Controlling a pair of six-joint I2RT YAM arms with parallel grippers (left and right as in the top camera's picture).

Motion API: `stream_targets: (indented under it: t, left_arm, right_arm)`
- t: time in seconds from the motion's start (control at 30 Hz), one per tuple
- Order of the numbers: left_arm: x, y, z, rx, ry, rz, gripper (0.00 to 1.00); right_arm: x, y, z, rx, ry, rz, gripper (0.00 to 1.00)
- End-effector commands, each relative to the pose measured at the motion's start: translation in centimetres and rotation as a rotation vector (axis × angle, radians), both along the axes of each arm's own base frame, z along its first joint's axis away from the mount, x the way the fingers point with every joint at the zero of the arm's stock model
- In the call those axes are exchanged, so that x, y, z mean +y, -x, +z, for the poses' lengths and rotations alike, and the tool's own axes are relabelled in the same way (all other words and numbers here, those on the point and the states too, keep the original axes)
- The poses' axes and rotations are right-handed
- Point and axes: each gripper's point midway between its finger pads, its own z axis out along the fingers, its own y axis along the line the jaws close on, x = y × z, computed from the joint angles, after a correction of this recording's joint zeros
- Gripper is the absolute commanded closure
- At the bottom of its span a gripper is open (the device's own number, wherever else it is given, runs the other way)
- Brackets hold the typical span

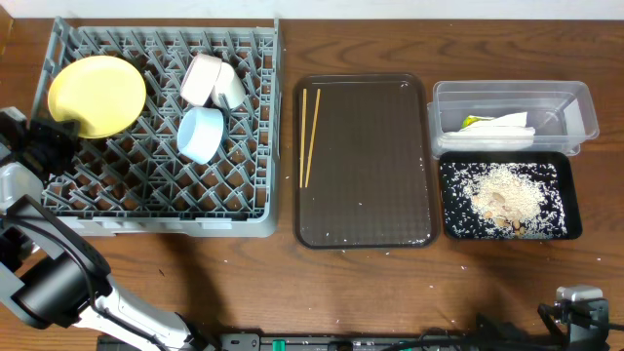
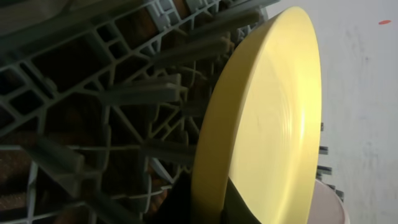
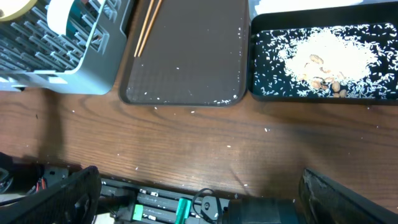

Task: Sort waste into correct bins and load items into the dishwasher
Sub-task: 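Tilt the yellow plate upright between the rack tines with the left gripper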

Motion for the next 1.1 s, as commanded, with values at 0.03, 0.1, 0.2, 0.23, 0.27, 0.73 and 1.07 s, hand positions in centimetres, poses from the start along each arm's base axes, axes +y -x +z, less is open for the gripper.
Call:
stream_targets:
  t: [0.03,0.1,0.2,0.23,0.27,0.73,1.07]
  left_arm:
    - [-1.3,-0.5,3.6,-0.073,-0.042,-0.057,0.92]
    - [-1.3,-0.4,5.2,-0.098,-0.072,-0.061,0.92]
    - [-1.6,-0.2,8.5,-0.15,-0.154,-0.081,0.93]
    - [-1.7,0.0,9.7,-0.168,-0.193,-0.087,0.92]
    - [-1.7,0.3,11.0,-0.185,-0.238,-0.091,0.92]
    - [-7.1,4.9,25.9,-0.085,-1.22,-0.22,0.92]
    - [-12.9,2.8,25.2,0.101,-1.633,-0.493,0.92]
  right_arm:
    - [-0.2,-0.1,0.0,0.003,-0.002,-0.024,0.01]
    - [-0.2,-0.1,0.0,0.003,-0.002,-0.023,0.01]
    - [-0.2,-0.1,0.0,0.003,-0.002,-0.023,0.01]
    - [-0.2,-0.1,0.0,0.003,-0.002,-0.024,0.01]
    - [-0.2,-0.1,0.0,0.003,-0.002,-0.024,0.01]
    - [-0.2,-0.1,0.0,0.003,-0.002,-0.024,0.01]
    - [-0.2,-0.1,0.0,0.003,-0.002,-0.024,0.01]
